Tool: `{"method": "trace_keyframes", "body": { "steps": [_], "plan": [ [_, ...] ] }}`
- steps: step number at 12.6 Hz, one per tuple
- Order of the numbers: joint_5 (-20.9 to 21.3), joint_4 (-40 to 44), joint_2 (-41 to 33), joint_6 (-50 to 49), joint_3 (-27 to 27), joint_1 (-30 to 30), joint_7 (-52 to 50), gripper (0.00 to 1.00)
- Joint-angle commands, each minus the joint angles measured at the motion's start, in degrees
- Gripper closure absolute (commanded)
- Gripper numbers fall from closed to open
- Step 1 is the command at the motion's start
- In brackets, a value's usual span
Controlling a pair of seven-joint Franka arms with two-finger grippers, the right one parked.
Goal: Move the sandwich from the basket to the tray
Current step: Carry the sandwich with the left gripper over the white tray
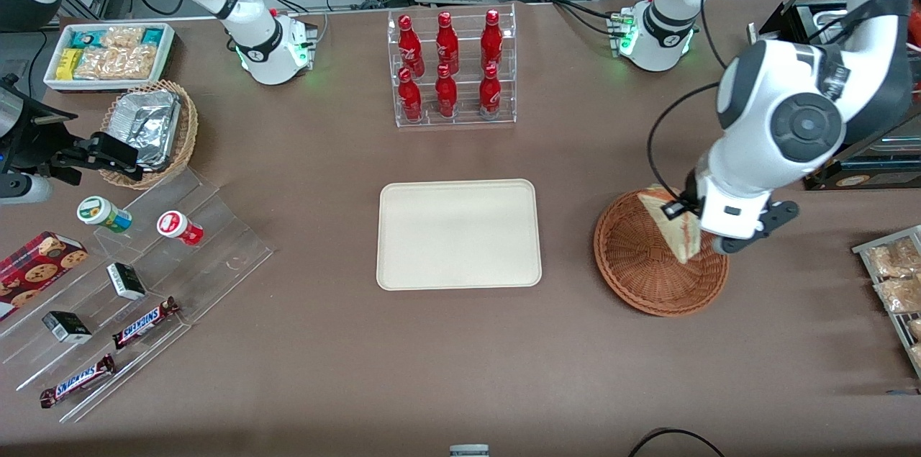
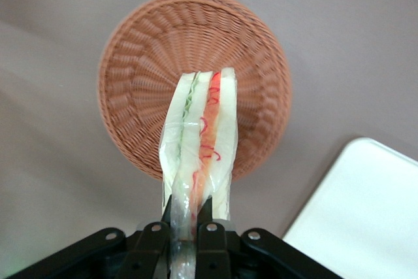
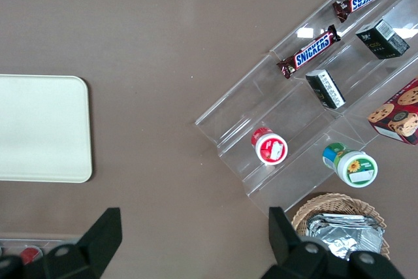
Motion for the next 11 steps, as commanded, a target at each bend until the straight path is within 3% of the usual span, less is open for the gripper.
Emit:
{"method": "trace_keyframes", "body": {
  "steps": [1, 5, 9, 11],
  "plan": [
    [0.53, 5.21, 2.69, -1.95, -1.34, -3.54, -0.65, 1.0],
    [0.53, 8.03, 5.85, -1.51, -1.25, -11.19, -1.71, 1.0],
    [1.84, 19.1, 18.14, -1.25, -1.07, -21.74, -3.54, 1.0],
    [5.26, 19.56, 21.5, 0.5, -1.16, -23.95, -5.56, 1.0]
  ]
}}
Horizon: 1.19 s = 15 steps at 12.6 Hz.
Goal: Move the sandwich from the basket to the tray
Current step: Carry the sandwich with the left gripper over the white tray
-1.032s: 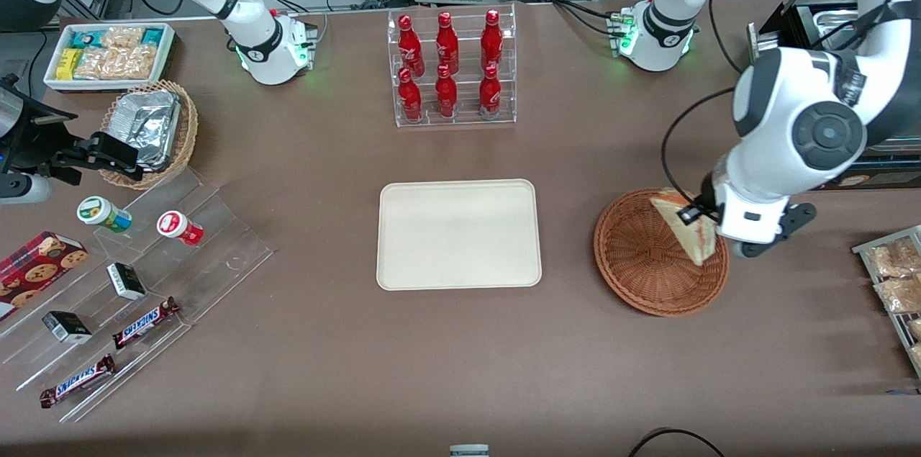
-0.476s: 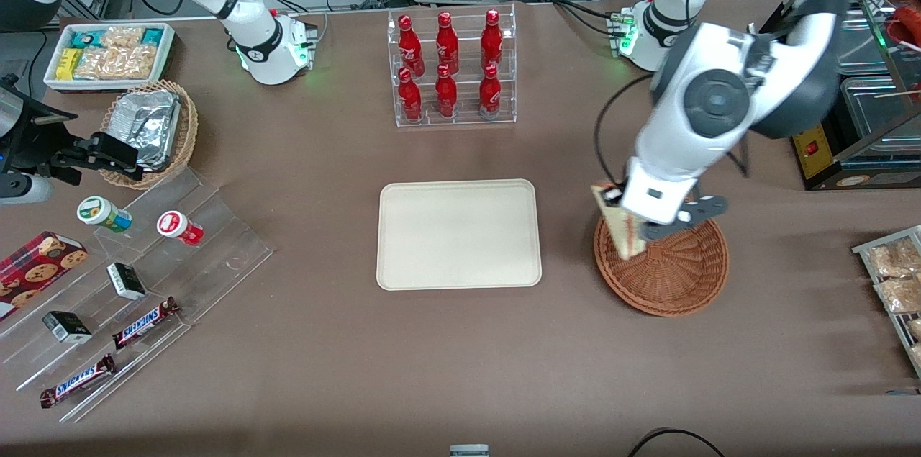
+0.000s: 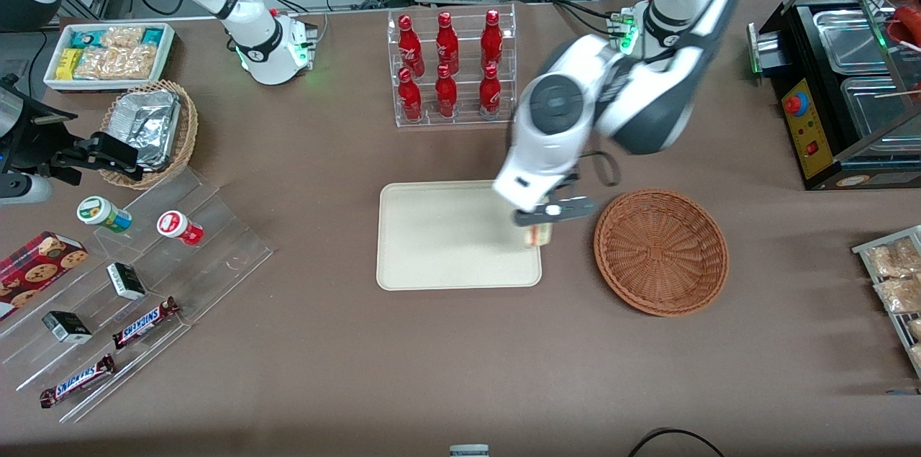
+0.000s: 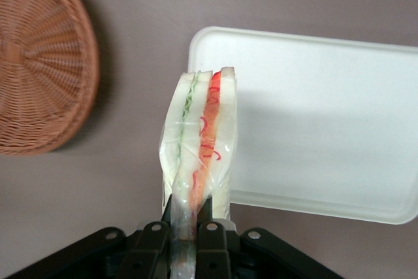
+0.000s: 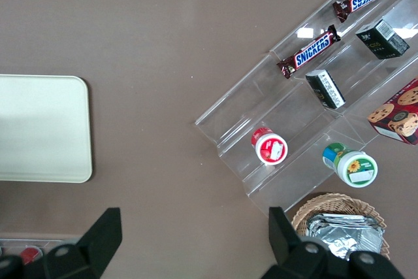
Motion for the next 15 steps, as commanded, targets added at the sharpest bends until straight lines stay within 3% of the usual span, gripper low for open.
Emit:
{"method": "trace_keyframes", "body": {
  "steps": [1, 15],
  "plan": [
    [2.7, 4.49, 6.1, 2.07, 0.53, -2.39, -1.47, 1.0],
    [7.0, 4.49, 15.25, 13.86, 0.97, -8.55, -8.49, 1.0]
  ]
}}
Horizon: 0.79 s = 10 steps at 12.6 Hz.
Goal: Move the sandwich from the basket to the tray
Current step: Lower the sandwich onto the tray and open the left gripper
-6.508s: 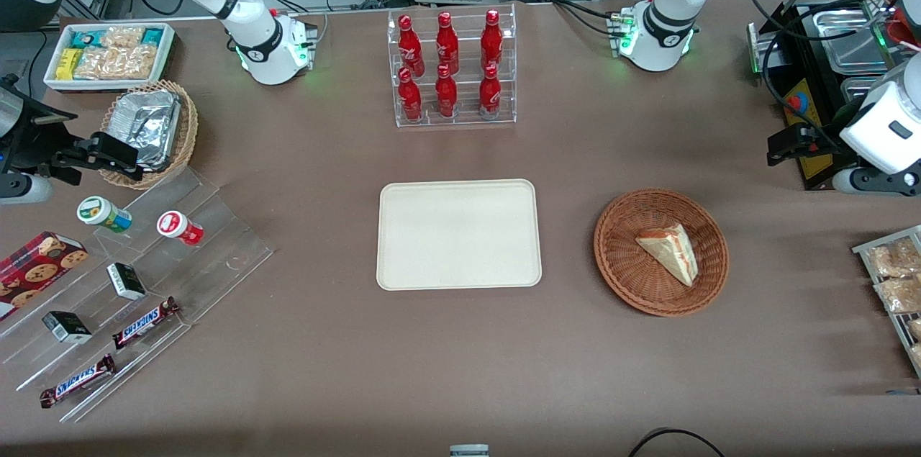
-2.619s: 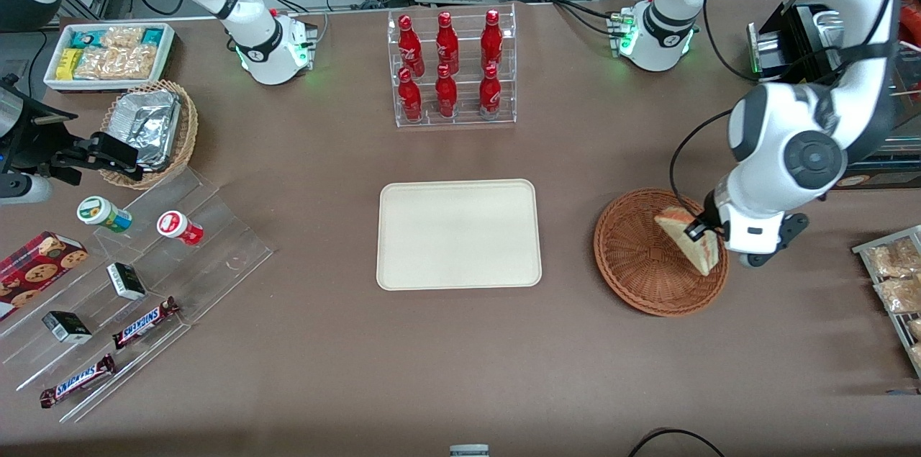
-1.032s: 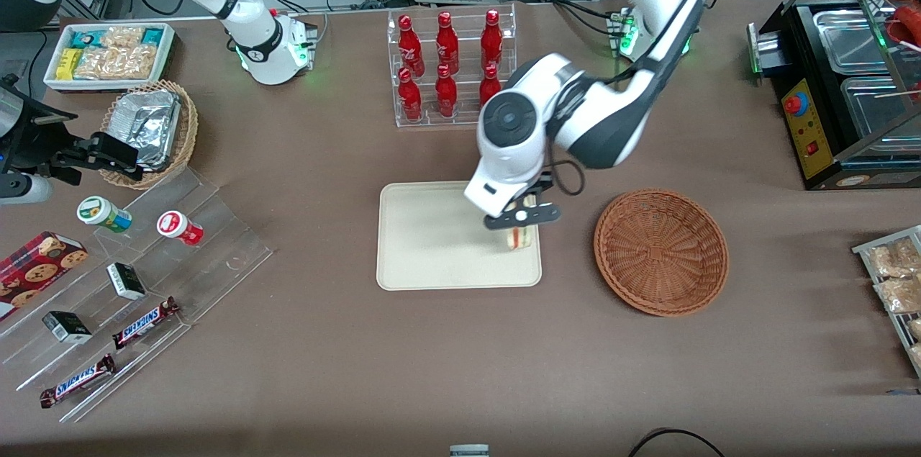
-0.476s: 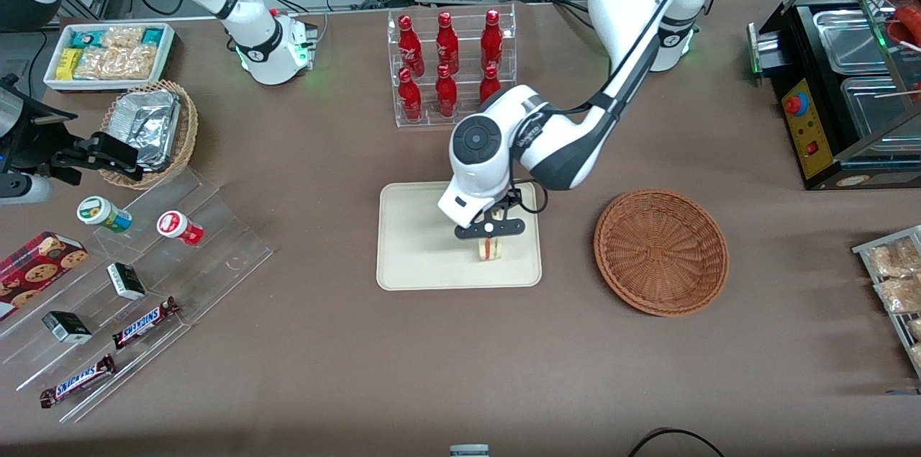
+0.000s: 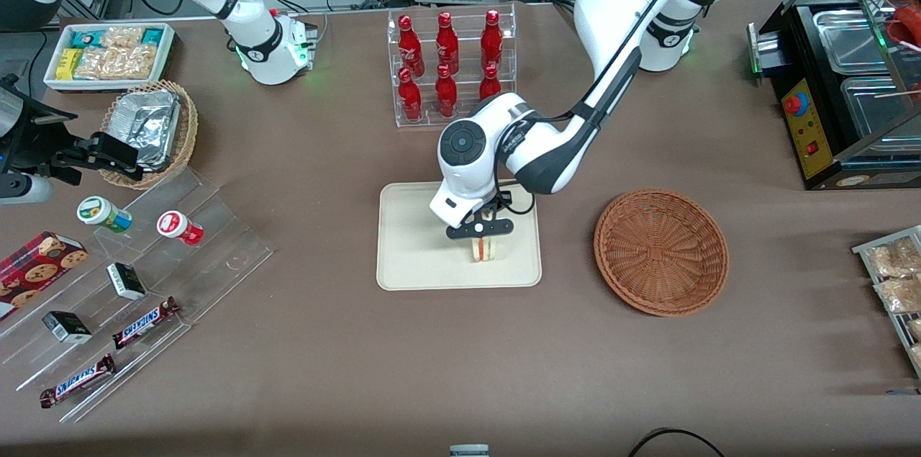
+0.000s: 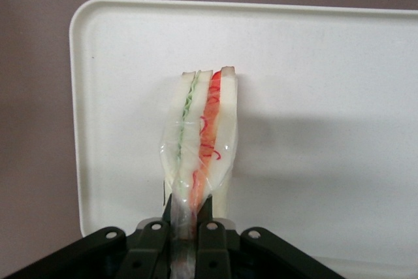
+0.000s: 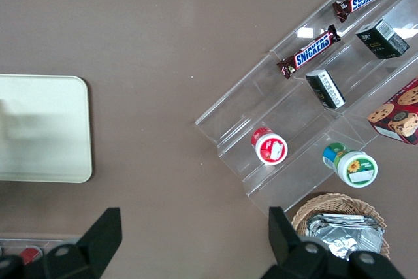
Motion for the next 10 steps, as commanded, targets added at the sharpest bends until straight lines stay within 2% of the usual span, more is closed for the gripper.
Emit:
{"method": "trace_keyframes", "body": {
  "steps": [1, 5, 6, 7, 8, 9, 10],
  "plan": [
    [3.14, 2.16, 2.27, 0.49, 0.86, -1.91, -3.31, 1.0],
    [3.86, 2.16, 3.15, 1.37, 0.86, -2.52, -4.11, 1.0],
    [3.86, 2.16, 3.24, 1.55, 0.86, -2.52, -4.2, 0.97],
    [3.77, 2.16, 3.41, 1.55, 0.77, -2.52, -4.11, 0.7],
    [3.86, 2.16, 3.33, 1.55, 0.86, -2.52, -3.94, 0.22],
    [3.86, 2.25, 2.98, 1.55, 0.86, -2.43, -3.41, 0.02],
    [3.86, 2.25, 2.45, 1.29, 0.86, -2.35, -3.41, 0.01]
  ]
}}
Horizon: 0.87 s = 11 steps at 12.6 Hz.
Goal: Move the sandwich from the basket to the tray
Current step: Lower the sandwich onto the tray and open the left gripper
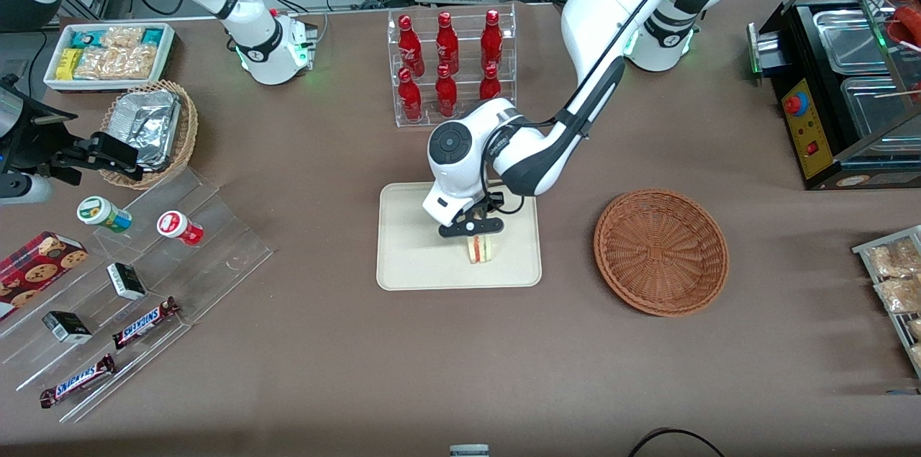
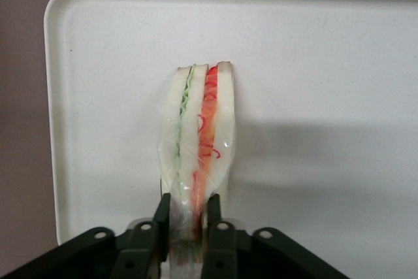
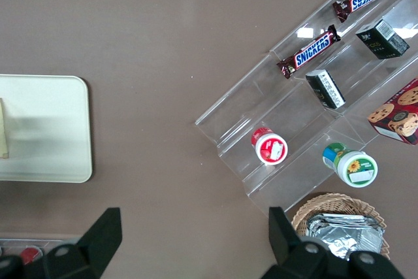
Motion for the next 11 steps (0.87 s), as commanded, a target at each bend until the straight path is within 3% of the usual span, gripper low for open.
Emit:
{"method": "trace_keyframes", "body": {
  "steps": [1, 7, 11],
  "plan": [
    [1.12, 1.98, -1.4, -1.1, 0.9, -0.66, -0.64, 0.01],
    [-1.33, 1.9, -15.62, -16.71, 0.9, 3.99, -0.38, 0.01],
    [-4.14, 1.46, -24.77, -28.07, 0.82, 12.59, 9.26, 0.01]
  ]
}}
